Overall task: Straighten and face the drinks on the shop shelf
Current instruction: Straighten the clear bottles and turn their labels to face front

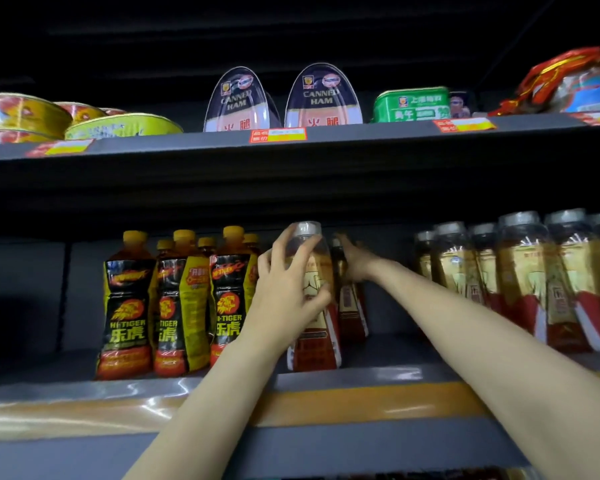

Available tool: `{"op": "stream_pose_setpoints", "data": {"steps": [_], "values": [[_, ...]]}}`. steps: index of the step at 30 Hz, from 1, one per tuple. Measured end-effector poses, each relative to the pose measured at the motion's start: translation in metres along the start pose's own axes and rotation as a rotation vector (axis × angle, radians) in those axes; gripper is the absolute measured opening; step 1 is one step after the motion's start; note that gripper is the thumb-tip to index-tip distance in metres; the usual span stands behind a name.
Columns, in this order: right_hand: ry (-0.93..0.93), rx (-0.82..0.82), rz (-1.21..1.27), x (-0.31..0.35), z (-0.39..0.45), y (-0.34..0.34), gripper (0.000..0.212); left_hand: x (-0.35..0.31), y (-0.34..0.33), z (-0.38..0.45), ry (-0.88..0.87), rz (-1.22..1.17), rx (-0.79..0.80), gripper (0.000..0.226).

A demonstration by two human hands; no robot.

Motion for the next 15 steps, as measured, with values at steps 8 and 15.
{"op": "stream_pose_setpoints", "data": {"steps": [8, 15], "values": [[0.045, -0.107, 0.008, 0.022, -0.051, 0.041, 0.104, 0.002, -0.001, 0.000, 0.034, -0.007, 0.025, 0.066], [0.212, -0.302, 0.168, 0.052, -0.164, 0.108, 0.094, -0.003, 0.002, -0.001, 0.118, 0.059, 0.066, 0.068]]}}
Point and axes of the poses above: each hand's wrist, its own z-axis towards the middle knuckle, its own y-axis out of the back of the hand, x = y × z, the point moved 9 cm from there along z, towards the middle knuckle, and after that the axes turned 15 degrees about y, right-handed, at the moved point
